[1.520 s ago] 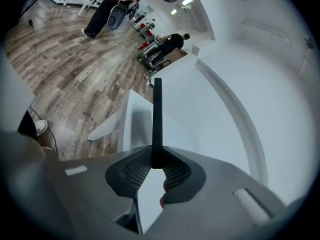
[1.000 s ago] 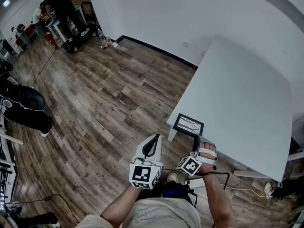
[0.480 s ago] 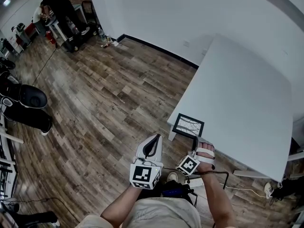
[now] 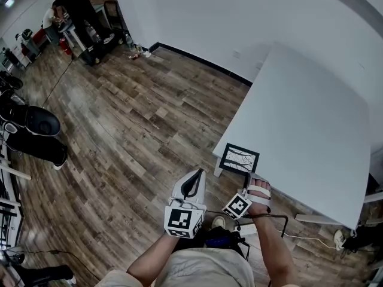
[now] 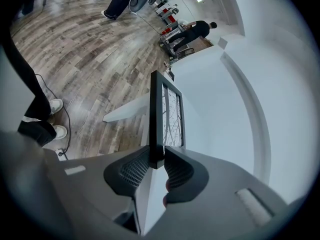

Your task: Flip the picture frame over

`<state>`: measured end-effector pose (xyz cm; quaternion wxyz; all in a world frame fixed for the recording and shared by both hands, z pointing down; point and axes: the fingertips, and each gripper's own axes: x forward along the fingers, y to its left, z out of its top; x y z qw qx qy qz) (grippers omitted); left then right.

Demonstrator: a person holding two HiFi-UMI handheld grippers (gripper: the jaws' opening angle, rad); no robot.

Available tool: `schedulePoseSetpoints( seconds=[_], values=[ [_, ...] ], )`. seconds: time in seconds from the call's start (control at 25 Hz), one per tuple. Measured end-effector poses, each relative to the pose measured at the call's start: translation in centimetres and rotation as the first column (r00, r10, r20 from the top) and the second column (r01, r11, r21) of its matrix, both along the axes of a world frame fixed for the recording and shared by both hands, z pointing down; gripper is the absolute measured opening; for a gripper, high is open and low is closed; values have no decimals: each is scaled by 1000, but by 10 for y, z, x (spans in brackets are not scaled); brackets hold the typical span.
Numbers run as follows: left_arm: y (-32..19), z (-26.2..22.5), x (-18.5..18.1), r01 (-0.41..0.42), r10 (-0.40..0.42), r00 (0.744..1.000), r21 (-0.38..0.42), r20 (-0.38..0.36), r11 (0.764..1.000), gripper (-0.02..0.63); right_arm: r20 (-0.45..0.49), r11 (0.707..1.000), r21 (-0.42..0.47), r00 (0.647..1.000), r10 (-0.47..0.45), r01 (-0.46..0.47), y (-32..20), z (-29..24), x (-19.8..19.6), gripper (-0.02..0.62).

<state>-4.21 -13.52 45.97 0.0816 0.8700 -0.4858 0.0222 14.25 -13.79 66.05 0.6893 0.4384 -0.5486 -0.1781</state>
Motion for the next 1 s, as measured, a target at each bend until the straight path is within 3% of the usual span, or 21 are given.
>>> schedulePoseSetpoints(
  seconds=[0.48, 1.0],
  values=[
    [-3, 1, 2, -3, 3, 1000, -2, -5, 1000, 2, 38, 1000, -9, 999, 29, -29, -2, 4, 2, 125],
    [-8, 3, 4, -5, 5, 1000, -4, -9, 1000, 2, 155, 995, -64, 985, 81, -72, 0, 11, 1, 220]
  ],
)
